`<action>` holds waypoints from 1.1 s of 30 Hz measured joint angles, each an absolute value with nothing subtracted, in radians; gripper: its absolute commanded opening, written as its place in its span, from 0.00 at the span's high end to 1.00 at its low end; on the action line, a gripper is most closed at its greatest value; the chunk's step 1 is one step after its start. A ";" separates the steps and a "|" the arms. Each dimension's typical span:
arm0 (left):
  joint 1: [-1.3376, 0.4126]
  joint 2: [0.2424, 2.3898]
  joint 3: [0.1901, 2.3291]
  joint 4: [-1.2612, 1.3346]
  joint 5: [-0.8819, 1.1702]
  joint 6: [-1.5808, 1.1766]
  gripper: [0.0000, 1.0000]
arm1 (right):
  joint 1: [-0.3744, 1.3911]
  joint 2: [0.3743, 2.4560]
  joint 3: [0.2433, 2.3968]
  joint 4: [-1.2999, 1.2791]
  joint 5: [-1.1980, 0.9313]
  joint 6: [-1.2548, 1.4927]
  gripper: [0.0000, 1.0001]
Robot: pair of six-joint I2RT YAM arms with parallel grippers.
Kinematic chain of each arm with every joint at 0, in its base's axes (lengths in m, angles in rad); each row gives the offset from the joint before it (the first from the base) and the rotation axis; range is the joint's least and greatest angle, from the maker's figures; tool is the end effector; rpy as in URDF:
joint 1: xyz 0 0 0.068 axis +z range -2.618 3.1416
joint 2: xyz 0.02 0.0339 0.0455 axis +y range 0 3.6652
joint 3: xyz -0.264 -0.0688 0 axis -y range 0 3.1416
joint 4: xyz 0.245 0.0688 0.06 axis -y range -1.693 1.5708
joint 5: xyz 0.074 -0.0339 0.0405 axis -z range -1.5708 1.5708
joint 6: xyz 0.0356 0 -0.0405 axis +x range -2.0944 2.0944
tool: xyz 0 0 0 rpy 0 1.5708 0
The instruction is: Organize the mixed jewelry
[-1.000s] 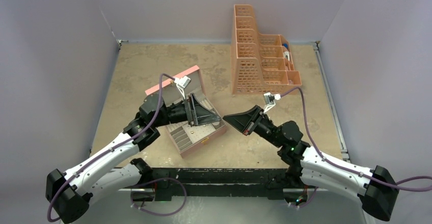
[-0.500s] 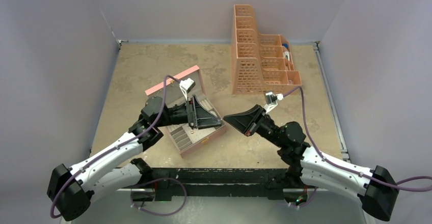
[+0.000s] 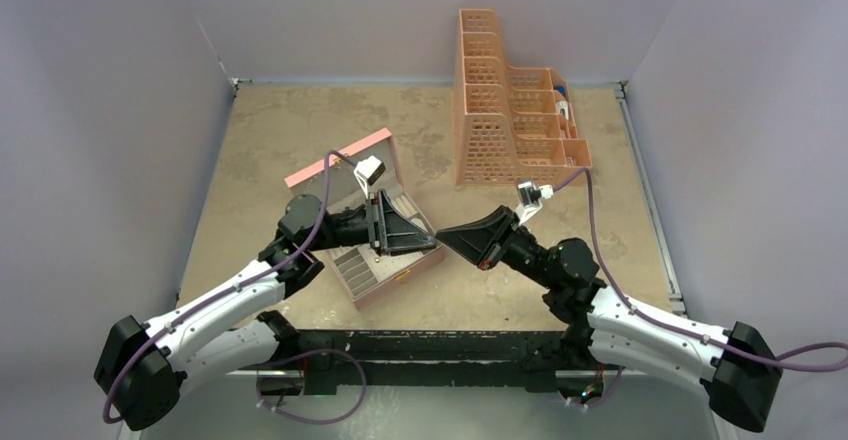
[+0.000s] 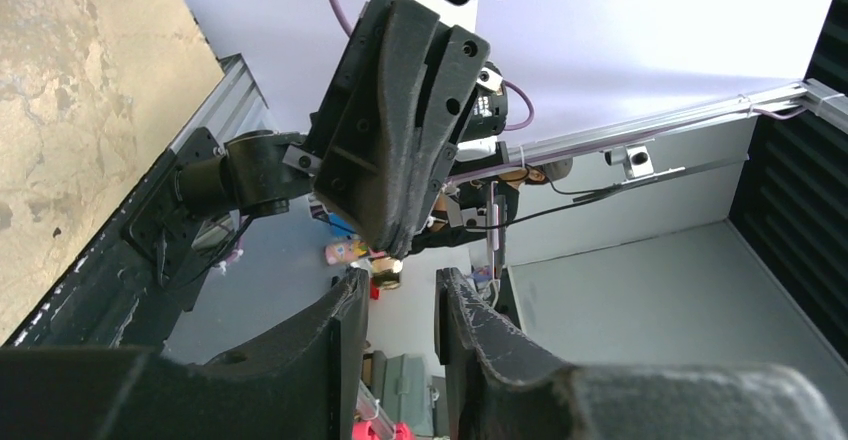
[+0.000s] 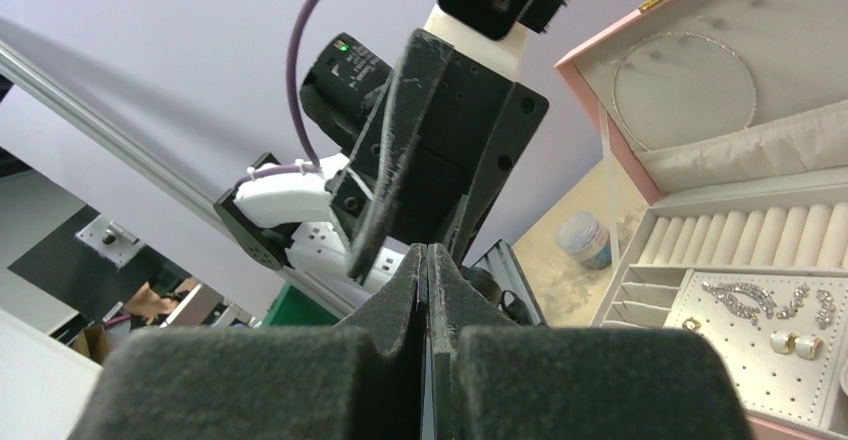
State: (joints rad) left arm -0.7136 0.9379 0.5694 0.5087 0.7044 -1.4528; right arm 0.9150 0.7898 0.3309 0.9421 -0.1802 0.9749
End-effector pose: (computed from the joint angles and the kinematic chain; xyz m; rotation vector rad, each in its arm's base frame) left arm 0.1468 -0.1576 0.3082 0.0594 1.9388 -2.1243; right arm 0.1028 0.1441 0.2969 -0.1514 1.2726 1.7662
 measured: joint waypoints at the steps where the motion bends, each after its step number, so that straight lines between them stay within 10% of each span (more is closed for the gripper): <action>1: -0.714 0.936 0.563 0.517 0.704 -1.456 0.73 | 0.915 0.785 0.331 0.942 -0.180 0.975 1.00; 33: -0.714 0.936 0.542 0.558 0.699 -1.456 0.80 | 0.915 0.780 0.331 0.948 -0.205 0.968 1.00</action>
State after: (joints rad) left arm -0.7136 0.9363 0.5415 0.5583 0.6991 -1.4559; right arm 0.9150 0.7799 0.3309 0.9482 -0.2047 0.9676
